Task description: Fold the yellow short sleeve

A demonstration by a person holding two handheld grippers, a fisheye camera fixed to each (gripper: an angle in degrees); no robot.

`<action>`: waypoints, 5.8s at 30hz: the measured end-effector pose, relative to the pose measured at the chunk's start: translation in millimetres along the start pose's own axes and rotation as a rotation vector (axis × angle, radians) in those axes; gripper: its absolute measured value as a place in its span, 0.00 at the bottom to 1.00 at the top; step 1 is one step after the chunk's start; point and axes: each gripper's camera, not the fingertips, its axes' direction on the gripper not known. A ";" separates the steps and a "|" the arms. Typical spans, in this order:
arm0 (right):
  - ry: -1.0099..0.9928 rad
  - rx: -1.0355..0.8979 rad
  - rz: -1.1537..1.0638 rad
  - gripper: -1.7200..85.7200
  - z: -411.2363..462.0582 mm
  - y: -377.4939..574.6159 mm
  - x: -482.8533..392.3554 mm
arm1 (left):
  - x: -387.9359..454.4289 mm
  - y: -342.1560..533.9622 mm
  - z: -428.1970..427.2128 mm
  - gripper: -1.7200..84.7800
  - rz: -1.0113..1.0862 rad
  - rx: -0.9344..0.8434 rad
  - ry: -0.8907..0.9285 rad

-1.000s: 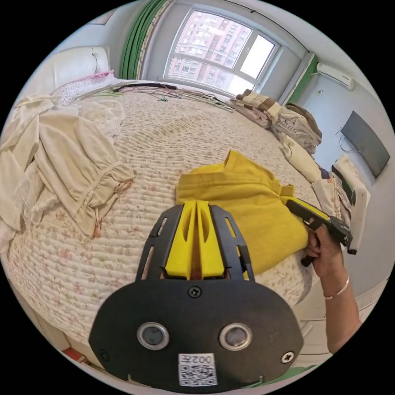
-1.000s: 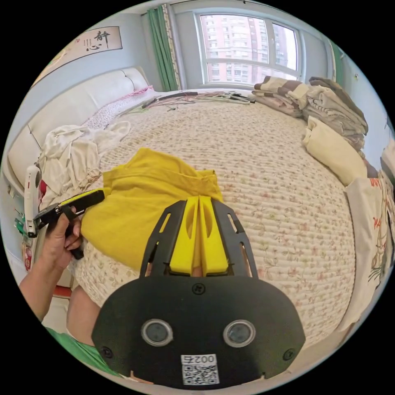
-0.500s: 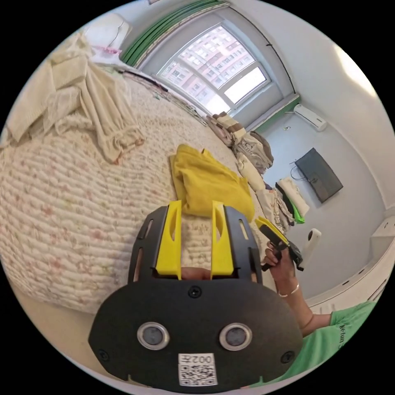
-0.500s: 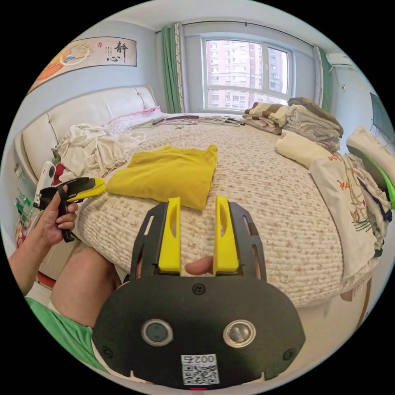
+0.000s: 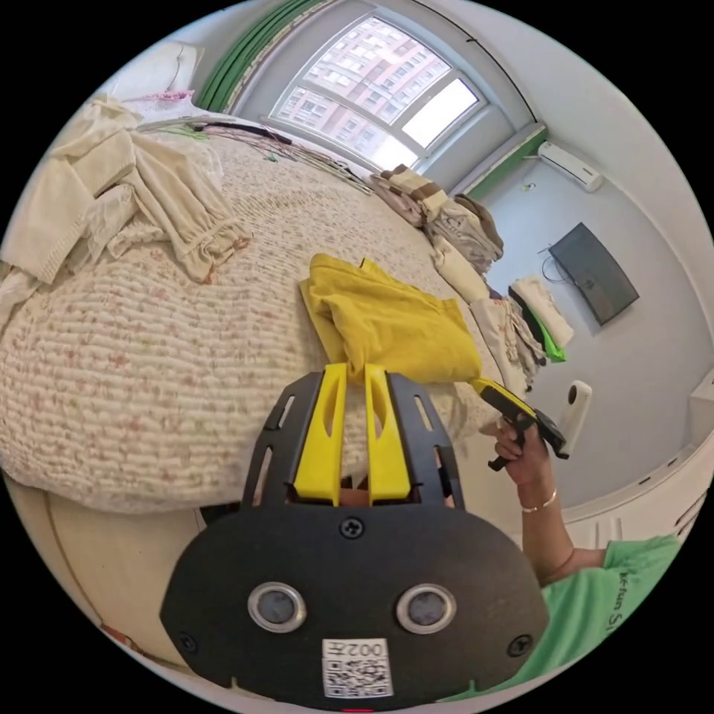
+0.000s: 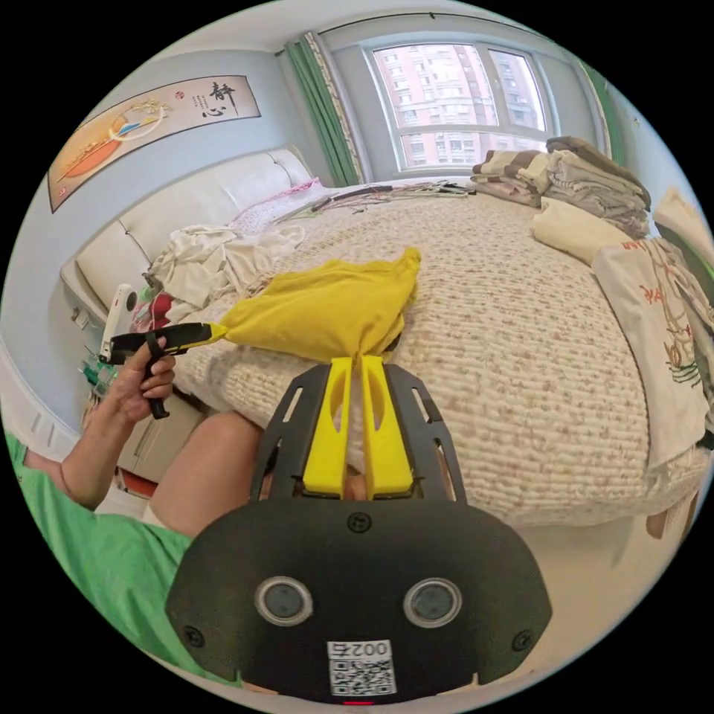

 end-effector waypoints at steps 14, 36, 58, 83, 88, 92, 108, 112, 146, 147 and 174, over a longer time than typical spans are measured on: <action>-0.002 -0.217 0.044 0.02 -34.4 119.5 -13.7 | -21.8 97.2 -0.6 0.02 -0.059 -0.226 0.062; -0.313 -0.039 0.302 0.21 -75.4 146.9 107.6 | -108.7 85.5 53.8 0.14 -0.226 -0.153 0.482; -0.067 0.321 0.159 0.10 -208.1 197.3 77.0 | 154.8 128.0 99.0 0.02 0.446 -0.062 -0.138; 0.527 0.685 0.598 0.13 -307.8 165.7 246.6 | 393.2 -12.3 398.7 0.08 0.795 -0.074 -0.272; 0.725 0.512 0.278 0.10 -284.8 42.9 224.9 | 279.0 53.7 317.5 0.07 0.629 -0.022 0.041; 0.856 0.094 0.411 0.03 -212.0 -5.2 288.1 | 193.3 122.3 225.5 0.07 0.503 0.177 -0.027; 0.729 0.703 0.010 0.10 -213.1 -11.7 -13.1 | 16.1 285.0 -43.0 0.04 0.350 0.649 -0.279; 0.417 0.530 -0.055 0.20 -145.7 -26.2 -98.3 | 2.5 276.7 -25.3 0.04 0.346 0.574 -0.175; 0.668 0.068 -0.137 0.01 73.7 -257.8 -273.8 | 252.7 397.4 91.5 0.01 0.832 0.720 -0.161; 0.670 0.068 -0.133 0.01 74.6 -258.4 -273.8 | 257.7 402.1 96.4 0.01 0.868 0.752 -0.246; 0.693 -0.060 -0.072 0.01 126.2 -271.0 -245.2 | 278.9 410.3 161.8 0.01 0.945 0.519 -0.166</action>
